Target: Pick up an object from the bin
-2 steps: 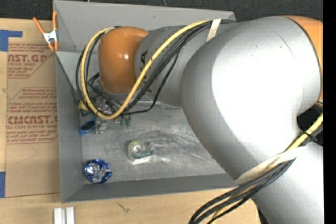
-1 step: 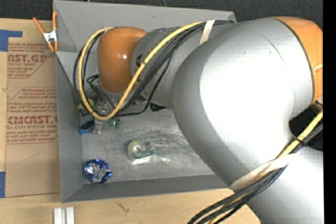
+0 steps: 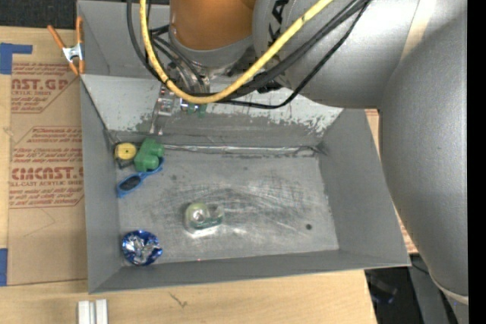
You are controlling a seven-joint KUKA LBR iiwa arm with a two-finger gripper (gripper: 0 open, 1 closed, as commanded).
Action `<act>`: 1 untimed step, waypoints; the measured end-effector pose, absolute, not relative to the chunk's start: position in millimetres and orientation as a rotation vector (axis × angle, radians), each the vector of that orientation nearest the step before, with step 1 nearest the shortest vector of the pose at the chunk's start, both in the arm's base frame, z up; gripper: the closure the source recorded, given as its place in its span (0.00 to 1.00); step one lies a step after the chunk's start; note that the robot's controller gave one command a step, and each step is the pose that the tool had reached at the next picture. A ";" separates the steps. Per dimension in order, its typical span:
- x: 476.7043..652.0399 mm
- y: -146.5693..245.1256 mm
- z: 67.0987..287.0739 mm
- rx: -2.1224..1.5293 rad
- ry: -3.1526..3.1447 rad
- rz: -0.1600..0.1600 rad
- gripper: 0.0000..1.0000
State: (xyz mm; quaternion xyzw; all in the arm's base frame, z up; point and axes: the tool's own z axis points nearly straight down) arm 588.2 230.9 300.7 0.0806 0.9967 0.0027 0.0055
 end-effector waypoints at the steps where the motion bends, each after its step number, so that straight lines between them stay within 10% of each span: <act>1: 574.0 240.9 216.8 0.277 3.135 -0.005 1.00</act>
Offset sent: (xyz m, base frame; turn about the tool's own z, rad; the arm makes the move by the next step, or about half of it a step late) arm -0.0128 0.0099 -0.0785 0.0164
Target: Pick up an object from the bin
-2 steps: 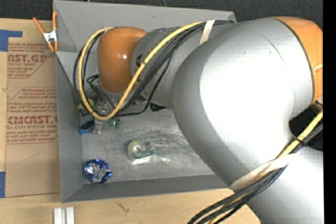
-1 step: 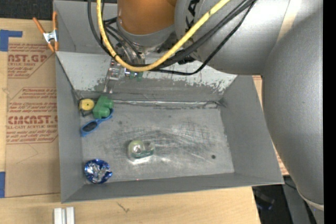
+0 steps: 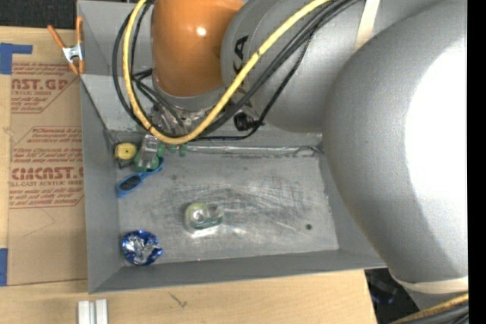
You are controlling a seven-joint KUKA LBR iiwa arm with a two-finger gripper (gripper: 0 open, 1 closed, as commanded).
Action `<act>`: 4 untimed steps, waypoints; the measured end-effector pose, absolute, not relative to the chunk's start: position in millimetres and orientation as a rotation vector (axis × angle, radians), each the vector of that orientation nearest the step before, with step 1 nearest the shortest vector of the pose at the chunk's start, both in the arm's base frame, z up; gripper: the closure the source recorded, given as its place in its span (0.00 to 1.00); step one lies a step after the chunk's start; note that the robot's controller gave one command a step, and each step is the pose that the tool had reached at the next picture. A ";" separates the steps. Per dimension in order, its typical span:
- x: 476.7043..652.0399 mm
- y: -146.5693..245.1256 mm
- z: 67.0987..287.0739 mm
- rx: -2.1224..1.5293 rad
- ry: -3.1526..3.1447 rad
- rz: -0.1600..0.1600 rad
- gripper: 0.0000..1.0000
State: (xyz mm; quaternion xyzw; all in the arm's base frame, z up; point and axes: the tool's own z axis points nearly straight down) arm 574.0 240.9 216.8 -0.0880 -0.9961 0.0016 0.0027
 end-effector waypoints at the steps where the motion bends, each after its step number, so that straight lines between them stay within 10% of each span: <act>1: 563.7 212.5 171.7 -0.407 -3.112 0.004 1.00; 2: 511.8 217.7 152.7 -0.350 -3.117 0.003 1.00; 3: 514.3 217.7 154.1 -0.352 -3.122 0.000 0.00; 4: 507.9 209.8 95.8 -0.121 -3.136 0.002 0.00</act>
Offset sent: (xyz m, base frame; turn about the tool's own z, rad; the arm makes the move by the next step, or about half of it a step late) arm -0.0092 -0.0278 -0.0421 0.0838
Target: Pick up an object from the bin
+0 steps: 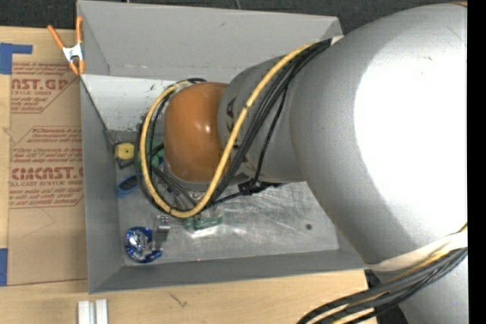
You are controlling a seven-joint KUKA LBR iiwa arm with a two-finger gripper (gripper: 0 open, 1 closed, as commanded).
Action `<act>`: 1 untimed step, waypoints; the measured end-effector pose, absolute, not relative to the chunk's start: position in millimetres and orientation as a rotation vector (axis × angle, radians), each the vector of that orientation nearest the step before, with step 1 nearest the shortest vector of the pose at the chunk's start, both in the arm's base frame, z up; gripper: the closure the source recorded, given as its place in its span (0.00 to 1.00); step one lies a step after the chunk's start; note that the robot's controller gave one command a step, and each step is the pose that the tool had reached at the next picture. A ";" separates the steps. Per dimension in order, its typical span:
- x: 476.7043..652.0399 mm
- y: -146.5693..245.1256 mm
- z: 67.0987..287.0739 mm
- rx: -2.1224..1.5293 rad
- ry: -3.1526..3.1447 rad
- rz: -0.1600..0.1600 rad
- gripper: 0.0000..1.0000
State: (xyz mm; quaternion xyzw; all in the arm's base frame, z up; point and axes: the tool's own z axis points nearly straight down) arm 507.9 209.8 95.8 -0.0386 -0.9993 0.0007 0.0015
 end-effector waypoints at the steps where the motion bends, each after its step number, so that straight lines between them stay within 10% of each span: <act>1: 509.4 231.0 79.1 0.018 -3.145 0.002 0.00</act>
Offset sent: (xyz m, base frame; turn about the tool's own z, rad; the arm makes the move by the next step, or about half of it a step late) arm -0.0018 0.0215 -0.0215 -0.0882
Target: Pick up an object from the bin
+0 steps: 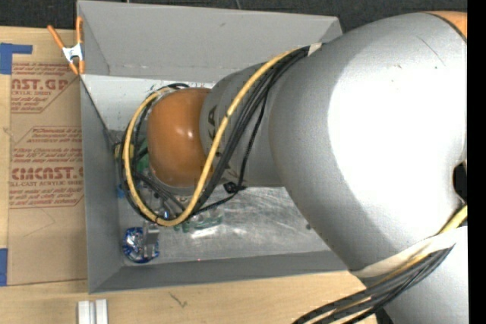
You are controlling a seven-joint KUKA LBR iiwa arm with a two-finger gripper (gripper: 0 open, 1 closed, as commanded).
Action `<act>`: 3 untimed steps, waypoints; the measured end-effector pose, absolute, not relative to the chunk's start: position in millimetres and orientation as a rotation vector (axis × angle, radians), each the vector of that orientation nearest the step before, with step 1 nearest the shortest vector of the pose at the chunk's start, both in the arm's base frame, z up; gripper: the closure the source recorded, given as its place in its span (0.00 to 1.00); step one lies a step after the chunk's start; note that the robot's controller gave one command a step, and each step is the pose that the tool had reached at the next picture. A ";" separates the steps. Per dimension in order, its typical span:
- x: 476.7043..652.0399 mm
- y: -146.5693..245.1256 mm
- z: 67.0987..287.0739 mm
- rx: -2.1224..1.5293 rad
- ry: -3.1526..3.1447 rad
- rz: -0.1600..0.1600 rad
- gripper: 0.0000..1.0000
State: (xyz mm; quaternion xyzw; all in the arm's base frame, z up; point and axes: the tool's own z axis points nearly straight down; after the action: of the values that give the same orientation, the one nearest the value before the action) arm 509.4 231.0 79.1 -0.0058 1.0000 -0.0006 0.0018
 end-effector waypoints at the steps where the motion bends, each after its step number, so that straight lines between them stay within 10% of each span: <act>1: 506.5 243.7 81.4 -0.017 3.134 0.000 0.00; 3: 485.1 219.0 76.5 0.839 3.021 0.014 0.00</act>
Offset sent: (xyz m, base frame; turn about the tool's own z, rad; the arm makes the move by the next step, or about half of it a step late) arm -0.0062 0.0131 -0.0014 0.0016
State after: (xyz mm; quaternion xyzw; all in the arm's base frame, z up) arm 485.1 219.0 76.5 0.2677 0.9635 0.0043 0.0029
